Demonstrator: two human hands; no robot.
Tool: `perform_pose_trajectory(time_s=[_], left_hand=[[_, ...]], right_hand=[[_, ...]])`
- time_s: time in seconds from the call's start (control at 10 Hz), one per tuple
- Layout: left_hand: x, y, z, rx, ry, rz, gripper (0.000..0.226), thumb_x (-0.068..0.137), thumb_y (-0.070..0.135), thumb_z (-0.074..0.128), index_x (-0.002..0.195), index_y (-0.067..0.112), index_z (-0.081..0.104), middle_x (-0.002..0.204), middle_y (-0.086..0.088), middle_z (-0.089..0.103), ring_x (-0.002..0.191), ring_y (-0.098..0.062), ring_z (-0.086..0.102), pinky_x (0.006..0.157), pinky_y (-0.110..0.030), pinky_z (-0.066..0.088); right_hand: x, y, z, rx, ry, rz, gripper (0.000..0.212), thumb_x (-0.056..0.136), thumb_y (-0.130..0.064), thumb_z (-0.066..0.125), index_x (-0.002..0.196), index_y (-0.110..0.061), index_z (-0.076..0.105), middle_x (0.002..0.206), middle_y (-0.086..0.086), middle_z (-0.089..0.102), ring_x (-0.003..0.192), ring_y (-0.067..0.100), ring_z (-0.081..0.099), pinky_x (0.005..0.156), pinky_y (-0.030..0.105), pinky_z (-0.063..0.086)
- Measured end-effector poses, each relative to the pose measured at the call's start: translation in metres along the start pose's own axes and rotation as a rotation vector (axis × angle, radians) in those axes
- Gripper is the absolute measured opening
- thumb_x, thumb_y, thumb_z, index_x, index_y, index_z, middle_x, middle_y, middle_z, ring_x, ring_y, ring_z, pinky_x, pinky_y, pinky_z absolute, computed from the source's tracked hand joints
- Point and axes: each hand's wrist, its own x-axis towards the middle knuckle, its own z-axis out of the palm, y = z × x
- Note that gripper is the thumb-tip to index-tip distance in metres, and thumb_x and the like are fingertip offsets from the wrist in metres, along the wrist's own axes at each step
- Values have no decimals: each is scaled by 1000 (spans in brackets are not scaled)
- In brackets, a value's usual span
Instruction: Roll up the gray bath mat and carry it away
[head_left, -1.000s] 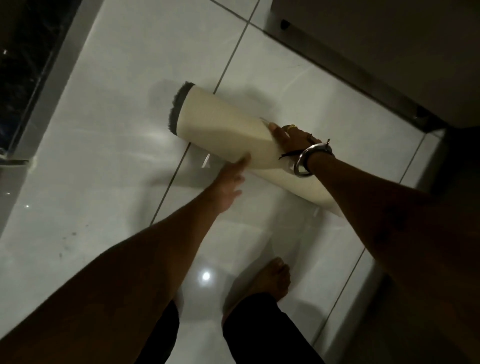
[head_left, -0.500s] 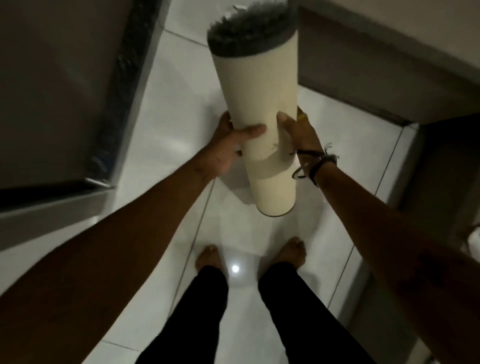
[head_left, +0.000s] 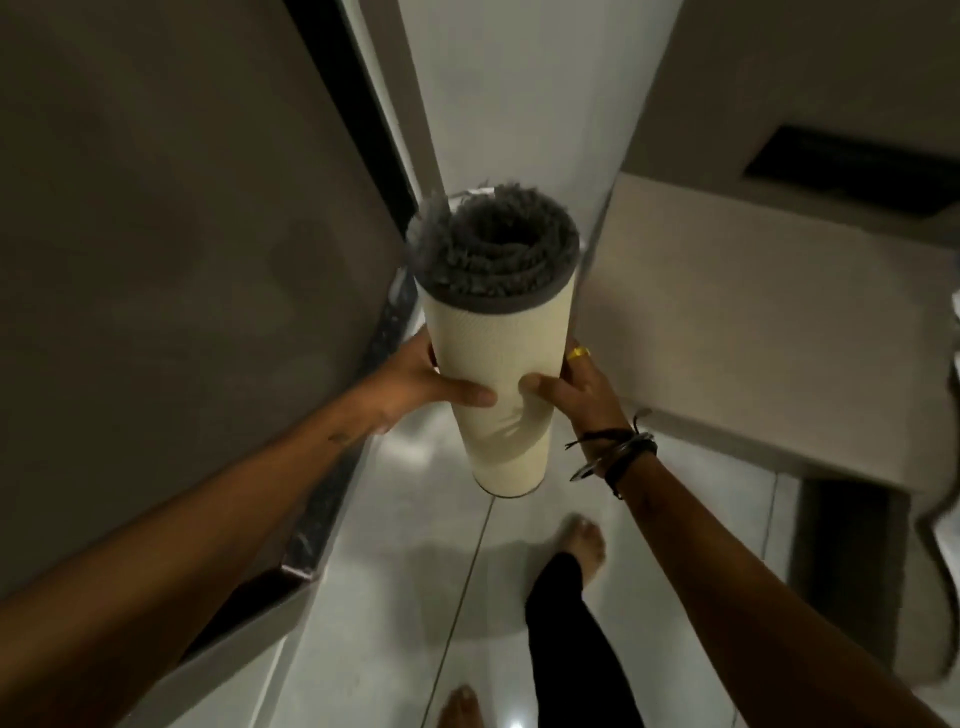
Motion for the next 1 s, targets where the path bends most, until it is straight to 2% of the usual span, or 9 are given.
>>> perform_pose_trajectory(time_s=[0.1, 0.2, 0.3, 0.5, 0.6, 0.7, 0.8, 0.9, 1.0], left_hand=[[48, 30, -23, -31, 36, -8, 80, 55, 15, 91, 128, 17, 59, 120, 3, 73, 116, -17, 66, 84, -30, 58], [85, 41, -41, -13, 65, 48, 82, 53, 15, 91, 129, 15, 58, 119, 0, 73, 116, -20, 65, 81, -29, 58], [145, 46, -76, 5, 77, 96, 94, 52, 16, 92, 137, 6, 52, 130, -10, 66, 123, -26, 61, 93, -42, 57], [255, 35, -134, -59, 131, 47, 98, 52, 11, 92, 140, 9, 49, 137, -12, 61, 128, -25, 56, 101, -47, 52], [301, 17, -168, -87, 155, 20, 86, 63, -1, 89, 139, 11, 51, 134, -8, 63, 126, -24, 57, 93, -40, 57], [354, -10, -198, -126, 169, -68, 74, 69, -2, 86, 130, 28, 57, 121, 10, 68, 117, -14, 60, 74, -27, 58], [385, -21, -213, -191, 180, -103, 71, 70, -2, 84, 129, 29, 58, 114, 13, 71, 109, -9, 62, 63, -23, 59], [397, -26, -221, -232, 265, -94, 82, 71, -6, 83, 142, 18, 49, 131, -1, 65, 115, -16, 61, 76, -33, 60], [385, -15, -218, -252, 341, -82, 78, 74, -4, 82, 141, 15, 50, 135, -4, 63, 116, -15, 63, 84, -34, 58]], right_hand=[[72, -28, -15, -17, -48, -11, 86, 59, -42, 70, 137, -17, 43, 131, 11, 57, 117, 27, 56, 91, 44, 53], [122, -38, -26, -53, -95, -2, 88, 59, -36, 73, 138, -16, 41, 131, 11, 56, 117, 26, 55, 91, 43, 52], [200, -40, -36, -105, -121, 41, 84, 61, -18, 72, 137, -4, 39, 129, 15, 57, 116, 31, 56, 91, 48, 53], [325, -36, -28, -35, -80, 79, 99, 42, -27, 73, 131, 0, 40, 107, 2, 61, 94, 15, 62, 69, 25, 56], [376, -24, -19, -30, -76, 90, 96, 43, -29, 71, 129, 1, 43, 112, 9, 62, 95, 17, 64, 68, 24, 57], [429, -7, -13, -83, -60, 98, 108, 42, -33, 72, 138, 2, 38, 132, 22, 55, 114, 35, 56, 87, 44, 55], [455, 0, -9, -140, -16, 127, 106, 45, -38, 73, 139, -3, 40, 135, 21, 55, 118, 34, 54, 94, 47, 51], [469, 2, 1, -334, 102, 136, 84, 67, -22, 81, 138, -6, 39, 131, 16, 55, 118, 34, 52, 97, 45, 49], [466, -9, 2, -474, 150, 151, 75, 72, -16, 79, 135, -8, 41, 125, 15, 57, 117, 37, 52, 91, 39, 48]])
